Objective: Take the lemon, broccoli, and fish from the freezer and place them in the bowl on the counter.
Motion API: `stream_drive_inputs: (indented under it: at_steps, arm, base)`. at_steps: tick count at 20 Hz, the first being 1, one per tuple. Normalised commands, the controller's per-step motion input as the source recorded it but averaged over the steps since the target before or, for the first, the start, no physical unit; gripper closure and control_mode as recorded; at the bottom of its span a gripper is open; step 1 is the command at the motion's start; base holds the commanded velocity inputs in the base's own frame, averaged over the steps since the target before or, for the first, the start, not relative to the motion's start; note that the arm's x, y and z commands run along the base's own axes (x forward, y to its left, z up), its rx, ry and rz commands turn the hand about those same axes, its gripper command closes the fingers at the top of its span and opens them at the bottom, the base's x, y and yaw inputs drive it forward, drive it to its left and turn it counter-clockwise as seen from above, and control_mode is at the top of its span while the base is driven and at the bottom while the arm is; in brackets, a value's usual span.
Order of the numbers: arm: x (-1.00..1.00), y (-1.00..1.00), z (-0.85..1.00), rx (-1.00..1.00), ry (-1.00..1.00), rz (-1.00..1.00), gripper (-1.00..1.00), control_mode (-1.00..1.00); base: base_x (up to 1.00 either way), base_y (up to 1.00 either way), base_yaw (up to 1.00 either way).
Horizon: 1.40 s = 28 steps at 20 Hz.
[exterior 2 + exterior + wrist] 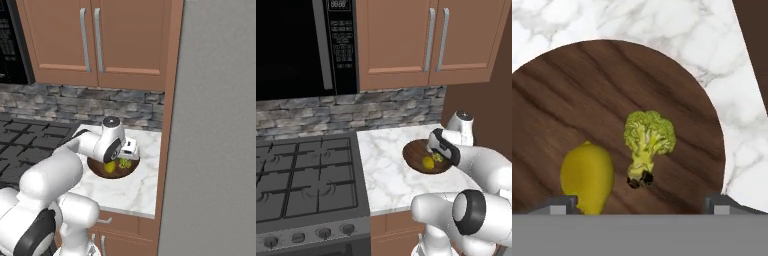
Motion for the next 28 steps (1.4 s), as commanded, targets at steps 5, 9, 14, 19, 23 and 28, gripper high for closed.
stream_drive_inputs:
  at_steps: [5, 9, 14, 19, 23, 28]
  arm:
    - [-0.20, 0.23, 0.41, 0.00, -0.05, 0.00, -1.00, -1.00]
    - [-0.39, 0.21, 0.35, 0.00, -0.02, 0.00, -1.00, -1.00]
    - [-0.47, 0.25, 0.36, 0.00, -0.03, 0.00, -1.00, -1.00]
    - [-0.43, 0.04, 0.41, 0.00, -0.08, 0.00, -1.00, -1.00]
    - [-0.34, 0.00, 0.43, 0.00, -0.06, 0.00, -1.00, -1.00]
    - [-0.33, 0.00, 0.46, 0.00, -0.08, 0.00, -1.00, -1.00]
  base:
    - [0.00, 0.00, 0.00]
    - [0.00, 0.00, 0.00]
    - [0.00, 0.00, 0.00]
    - [0.00, 0.00, 0.00]
    - [0.00, 0.00, 0.00]
    - [0.00, 0.00, 0.00]
